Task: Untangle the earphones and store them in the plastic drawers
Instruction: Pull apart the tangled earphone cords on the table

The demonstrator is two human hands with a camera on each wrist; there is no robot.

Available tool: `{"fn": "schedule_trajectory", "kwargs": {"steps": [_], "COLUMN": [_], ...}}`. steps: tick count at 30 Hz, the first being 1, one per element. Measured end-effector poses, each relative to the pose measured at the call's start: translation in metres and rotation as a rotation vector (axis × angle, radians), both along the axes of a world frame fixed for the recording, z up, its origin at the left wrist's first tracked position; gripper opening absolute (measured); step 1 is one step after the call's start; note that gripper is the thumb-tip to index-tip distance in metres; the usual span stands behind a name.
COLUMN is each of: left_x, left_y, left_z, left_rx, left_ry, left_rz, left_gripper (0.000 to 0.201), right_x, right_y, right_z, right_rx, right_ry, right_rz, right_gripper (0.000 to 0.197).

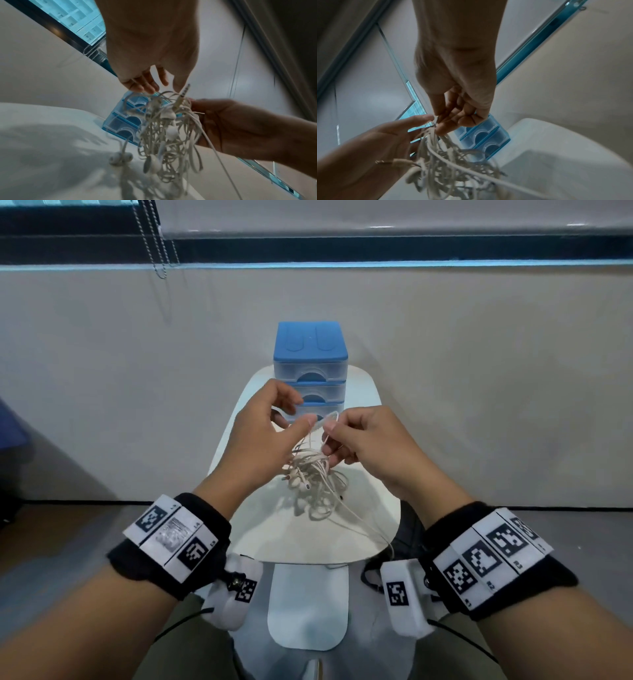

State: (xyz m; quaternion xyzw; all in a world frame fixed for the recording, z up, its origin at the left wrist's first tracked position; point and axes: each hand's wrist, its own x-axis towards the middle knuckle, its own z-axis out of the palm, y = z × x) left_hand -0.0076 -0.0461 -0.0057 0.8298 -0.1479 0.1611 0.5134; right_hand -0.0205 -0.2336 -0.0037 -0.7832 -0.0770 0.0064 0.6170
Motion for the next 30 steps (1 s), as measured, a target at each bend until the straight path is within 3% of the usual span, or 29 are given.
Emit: {"fn": "schedule_trajectory", "kwargs": {"steps": [6,7,11,12,13,16,18,23,30], "left_x": [-0.005,-0.004,-0.004,-0.004,-0.004,-0.003,-0.001,0.0,0.007], "left_y": [-0.007,-0.007,-0.005,-0.004,-0.004,-0.006,-0.008,-0.01,-0.008], "left_z": [-0.018,-0.022,-0.026,-0.024,-0.023,-0.018,-0.016,-0.011,0.032], "left_rx": [0.186,0.236,0.331,0.318,0.299,0.231,0.235,0.182,-0.226], "left_ry": [0.182,0.182,0.161,0.148,0.128,0.072,0.04,-0.007,-0.079], "left_rz": [-0.225,-0.237,-0.226,-0.208,-0.191,-0.144,-0.11,-0.048,-0.023], "left_gripper": [0.023,0.024,0.02,0.021,0.02,0.02,0.019,0.02,0.019], "right_x": [0.01,0.011,0.01,0.01,0.01,0.002,-0.007,-0.013,-0.007], "right_y": [0.014,0.015,0.009,0.007,0.004,0.004,0.006,0.009,0.016], "right_z": [0.015,0.018,0.035,0.035,0.033,0.018,0.012,0.009,-0.018], "right_rx": [-0.141,-0.096,0.566,0.65,0.623,0.126,-0.09,-0.112,-0.256], "right_ry": [-0.152,-0.143,0.146,0.173,0.171,0.091,0.049,-0.081,-0.034], "right_rz": [-0.205,-0.21,-0.234,-0.234,-0.23,-0.144,-0.019,0.091,0.104], "right_gripper": [0.033,0.033,0.021,0.016,0.013,0.013,0.016,0.017,0.021]}}
